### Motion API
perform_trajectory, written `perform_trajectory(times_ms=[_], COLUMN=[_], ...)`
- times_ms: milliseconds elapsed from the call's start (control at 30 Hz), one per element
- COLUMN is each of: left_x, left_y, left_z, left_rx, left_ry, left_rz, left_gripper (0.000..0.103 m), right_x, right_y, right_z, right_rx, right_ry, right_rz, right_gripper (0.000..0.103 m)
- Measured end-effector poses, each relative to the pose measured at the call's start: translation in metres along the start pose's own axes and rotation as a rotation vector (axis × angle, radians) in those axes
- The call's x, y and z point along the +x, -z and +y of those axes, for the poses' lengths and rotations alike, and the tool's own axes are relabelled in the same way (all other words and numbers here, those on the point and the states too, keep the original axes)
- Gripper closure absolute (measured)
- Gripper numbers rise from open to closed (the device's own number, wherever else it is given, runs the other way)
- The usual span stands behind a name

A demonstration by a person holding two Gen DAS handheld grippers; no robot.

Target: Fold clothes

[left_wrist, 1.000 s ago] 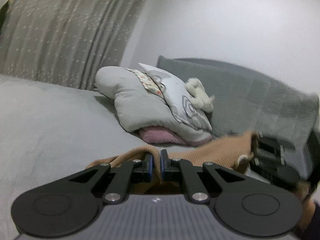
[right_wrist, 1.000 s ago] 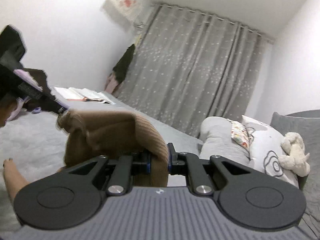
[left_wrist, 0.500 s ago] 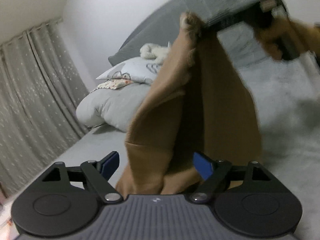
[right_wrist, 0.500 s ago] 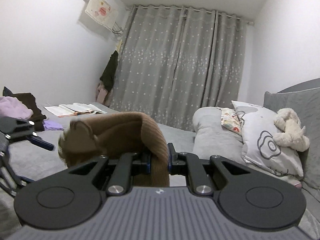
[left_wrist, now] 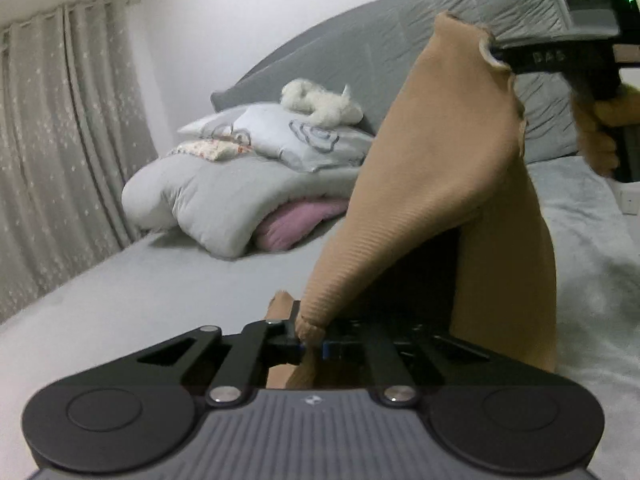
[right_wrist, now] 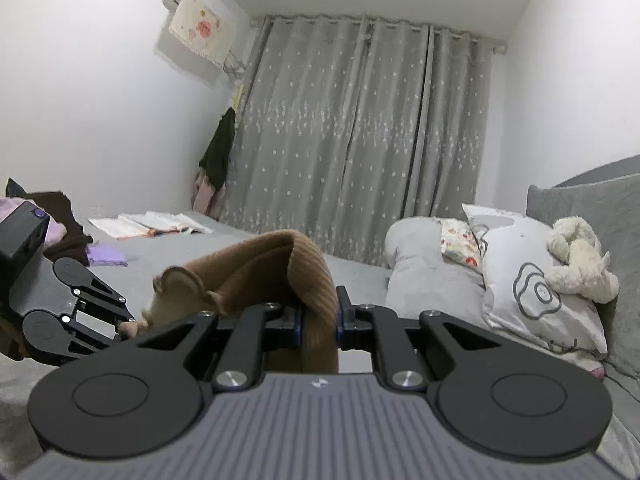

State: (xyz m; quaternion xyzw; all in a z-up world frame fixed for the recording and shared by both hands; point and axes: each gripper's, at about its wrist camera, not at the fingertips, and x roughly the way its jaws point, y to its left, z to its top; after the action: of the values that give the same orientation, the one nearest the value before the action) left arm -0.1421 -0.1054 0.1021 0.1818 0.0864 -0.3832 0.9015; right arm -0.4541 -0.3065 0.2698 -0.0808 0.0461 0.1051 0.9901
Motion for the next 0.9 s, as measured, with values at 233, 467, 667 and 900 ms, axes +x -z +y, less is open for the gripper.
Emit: perform_trajectory(times_ms=[233, 467, 667, 900], left_x=[-0.059, -0.167, -0.277, -0.329], left_y=[-0.051, -0.142, -0.205, -0.229], left_z=[0.053, 0.053, 0.035, 0.017], left_rx=[-0.327, -0.39, -0.307, -0.239], left_ry=[-0.112, -0.239, -0.259, -0.268], left_rz=[-0.154, -0.308, -0.448, -0.455], left_gripper=[0.097, 0.097, 0.097, 0.095], right_x=[0.014, 0.055, 0.007, 0.003], right_y=[-0.014, -0.047, -0.119, -0.157], right_z=[0.007, 0.002, -0.004, -0.048], right_rx=[-0.006, -0.02, -0.053, 0.005], right_ry=[-0.06, -0.166, -0.315, -0.45], right_rz=[-0.037, -0.225, -0.352, -0.389], right_gripper=[0.087, 0.087, 0.086, 0.08])
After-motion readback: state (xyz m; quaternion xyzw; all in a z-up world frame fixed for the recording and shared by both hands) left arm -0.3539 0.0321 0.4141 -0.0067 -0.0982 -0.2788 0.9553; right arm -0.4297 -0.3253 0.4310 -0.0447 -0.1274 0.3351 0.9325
